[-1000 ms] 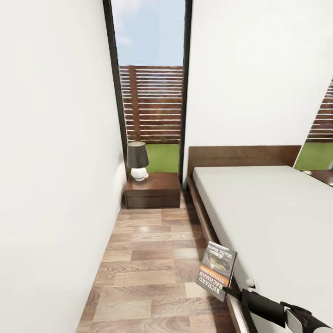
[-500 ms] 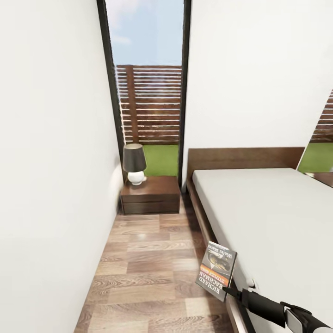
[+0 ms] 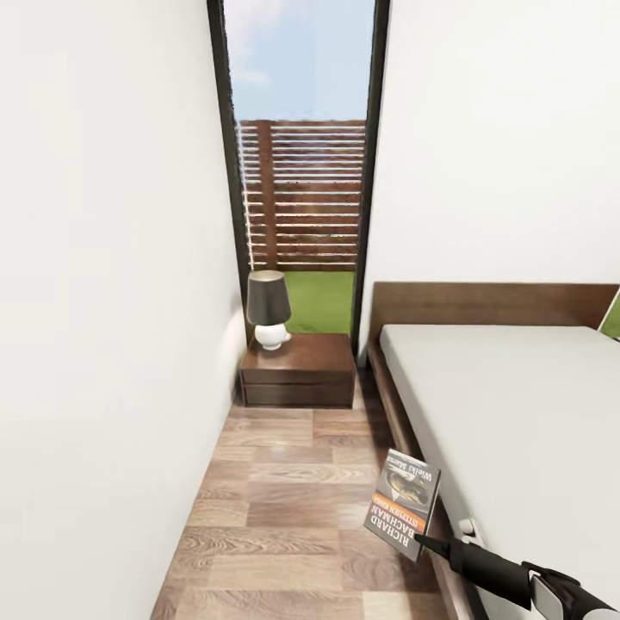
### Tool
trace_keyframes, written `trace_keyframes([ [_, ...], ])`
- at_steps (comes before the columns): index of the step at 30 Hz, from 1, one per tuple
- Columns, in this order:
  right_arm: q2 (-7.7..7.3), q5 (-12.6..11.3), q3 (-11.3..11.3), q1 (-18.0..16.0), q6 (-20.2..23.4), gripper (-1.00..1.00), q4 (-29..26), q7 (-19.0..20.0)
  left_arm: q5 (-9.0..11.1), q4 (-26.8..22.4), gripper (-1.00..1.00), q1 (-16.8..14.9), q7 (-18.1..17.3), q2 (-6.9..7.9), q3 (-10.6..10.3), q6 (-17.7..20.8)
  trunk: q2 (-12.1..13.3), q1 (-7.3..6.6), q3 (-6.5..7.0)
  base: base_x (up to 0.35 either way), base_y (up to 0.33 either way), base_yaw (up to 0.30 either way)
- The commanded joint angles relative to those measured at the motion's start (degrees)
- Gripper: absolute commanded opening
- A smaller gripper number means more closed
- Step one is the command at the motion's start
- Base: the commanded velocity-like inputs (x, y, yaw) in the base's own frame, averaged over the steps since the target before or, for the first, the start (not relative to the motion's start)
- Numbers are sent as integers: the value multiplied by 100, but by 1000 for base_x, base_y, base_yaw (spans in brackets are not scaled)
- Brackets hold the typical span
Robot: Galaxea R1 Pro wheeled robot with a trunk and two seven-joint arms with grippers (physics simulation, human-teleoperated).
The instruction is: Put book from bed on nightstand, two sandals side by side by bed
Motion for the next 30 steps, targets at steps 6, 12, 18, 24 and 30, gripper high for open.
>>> trace_keyframes([
  [6, -1, -12, -45, -3, 61, -100, -1, 18, -59, 4, 100, -4, -4, 1, 23, -41, -3, 3, -6, 251, 0, 22],
  [12, -1, -12, -45, -3, 61, -100, -2, 18, -59, 4, 100, -4, -3, 1, 23, -41, -3, 3, -6, 228, 0, 2],
  [18, -1, -12, -45, -3, 61, -100, 2, 10, -59, 4, 100, -4, -3, 1, 23, -41, -3, 3, -6, 225, 0, 0],
  [24, -1, -12, -45, -3, 63, -100, 3, 8, -59, 4, 100, -4, -3, 1, 23, -41, -3, 3, -6, 225, 0, 0],
  [30, -1, -12, -45, -3, 66, -100, 4, 4, -59, 4, 100, -4, -3, 1, 23, -41, -3, 3, -6, 220, 0, 0],
])
